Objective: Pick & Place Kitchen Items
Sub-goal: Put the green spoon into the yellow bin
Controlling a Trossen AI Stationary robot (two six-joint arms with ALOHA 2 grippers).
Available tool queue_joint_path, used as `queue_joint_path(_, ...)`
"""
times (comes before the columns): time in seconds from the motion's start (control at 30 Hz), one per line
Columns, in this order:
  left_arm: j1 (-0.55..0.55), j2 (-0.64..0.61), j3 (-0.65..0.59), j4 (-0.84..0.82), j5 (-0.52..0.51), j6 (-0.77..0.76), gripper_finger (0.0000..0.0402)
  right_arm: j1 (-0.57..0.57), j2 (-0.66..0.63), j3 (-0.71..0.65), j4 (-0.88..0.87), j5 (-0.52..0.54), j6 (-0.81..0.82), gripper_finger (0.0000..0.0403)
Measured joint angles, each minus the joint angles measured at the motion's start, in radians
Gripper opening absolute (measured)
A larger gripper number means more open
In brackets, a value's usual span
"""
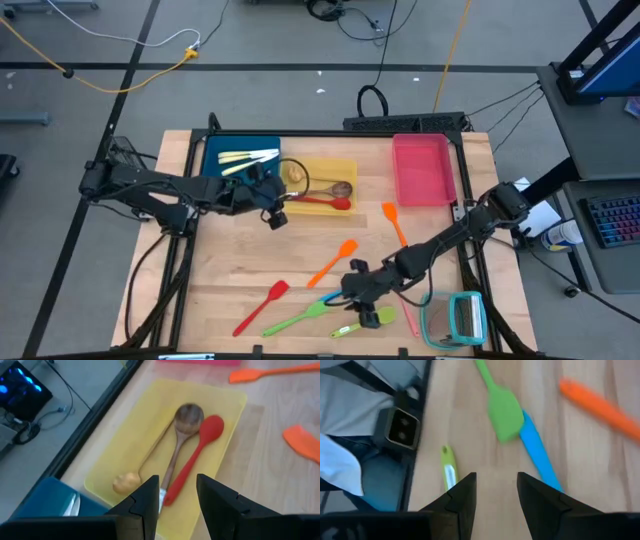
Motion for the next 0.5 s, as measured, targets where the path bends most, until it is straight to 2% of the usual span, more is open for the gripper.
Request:
queue_joint_path(0.13, 0.011, 0.0, 0.0, 0.012, 0.0, 0.036, 0.0136, 0.015, 0.001, 0.0, -0.129, -0.053, 0.162, 0.0134)
queue_joint_path(0.27, 0.027, 0.0, 0.0, 0.013, 0.0, 0.114, 0.0136, 0.066, 0.002, 0.0, -0.167, -0.104, 0.297, 0.0128)
queue_joint_path(0.4, 0.057, 0.0, 0.0, 0.029, 0.0, 0.169, 0.0136, 0.115, 0.006, -0.001, -0.133, -0.031, 0.388, 0.0115)
queue_joint_path(0.5, 0.083, 0.0, 0.0, 0.036, 0.0, 0.169, 0.0136, 0.132, 0.016, 0.0, -0.082, 0.027, 0.393, 0.0112)
